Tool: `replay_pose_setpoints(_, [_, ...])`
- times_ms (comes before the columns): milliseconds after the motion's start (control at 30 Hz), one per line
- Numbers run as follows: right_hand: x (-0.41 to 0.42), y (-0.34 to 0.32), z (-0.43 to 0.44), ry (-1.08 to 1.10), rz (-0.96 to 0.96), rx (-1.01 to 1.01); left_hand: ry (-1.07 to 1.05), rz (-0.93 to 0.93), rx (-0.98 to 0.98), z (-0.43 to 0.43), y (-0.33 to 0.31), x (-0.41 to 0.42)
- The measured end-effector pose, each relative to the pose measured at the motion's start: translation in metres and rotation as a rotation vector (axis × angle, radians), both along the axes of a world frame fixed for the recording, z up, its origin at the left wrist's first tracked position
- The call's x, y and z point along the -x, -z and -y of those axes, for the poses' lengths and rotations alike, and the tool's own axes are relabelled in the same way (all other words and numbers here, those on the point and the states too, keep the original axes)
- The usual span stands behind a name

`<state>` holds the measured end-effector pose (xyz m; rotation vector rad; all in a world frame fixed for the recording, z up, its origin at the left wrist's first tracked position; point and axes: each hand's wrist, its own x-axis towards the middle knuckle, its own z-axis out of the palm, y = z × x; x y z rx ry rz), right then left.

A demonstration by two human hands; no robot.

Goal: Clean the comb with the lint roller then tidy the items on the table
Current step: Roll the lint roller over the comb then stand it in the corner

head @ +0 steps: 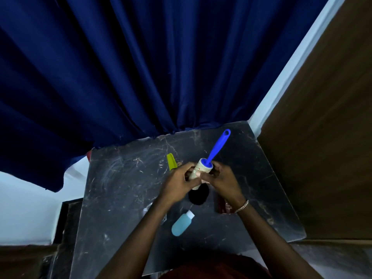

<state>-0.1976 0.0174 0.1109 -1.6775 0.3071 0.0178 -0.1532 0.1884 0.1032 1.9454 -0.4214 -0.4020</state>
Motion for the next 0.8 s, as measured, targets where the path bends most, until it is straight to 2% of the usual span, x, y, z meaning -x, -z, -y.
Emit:
replay_pose_setpoints(267, [-0.022,0.006,0.045,0.019,-0.063,0.018,-0.006,-0.003,-0.026,0.050,0.015,-0.021])
replay_pose_setpoints(433, [-0.041,0.014,0.073,-0.025,-0.047,-0.003,0.000,0.006,-0.055,0.075,0.022,-0.040])
replay_pose_setpoints(533, [-0.056,0.012,0.087,0.039,-0.020,0.027,-0.008,0.035,-0.129,0.085,0.028,-0.056])
replay_pose_setpoints(700, [-0.074,0.020,0.113,0.406,0.177,0.260,0.013,0.138,-0.385,0.089,0.040,-0.088])
replay_pose_setpoints(767, [-0.076,0.028,0.123,0.454,0.253,0.415,0.041,0.178,-0.477,0.090,0.045,-0.100])
replay_pose_setpoints(800, [-0.078,0.032,0.127,0.447,0.282,0.554,0.056,0.195,-0.526,0.090,0.047,-0.104])
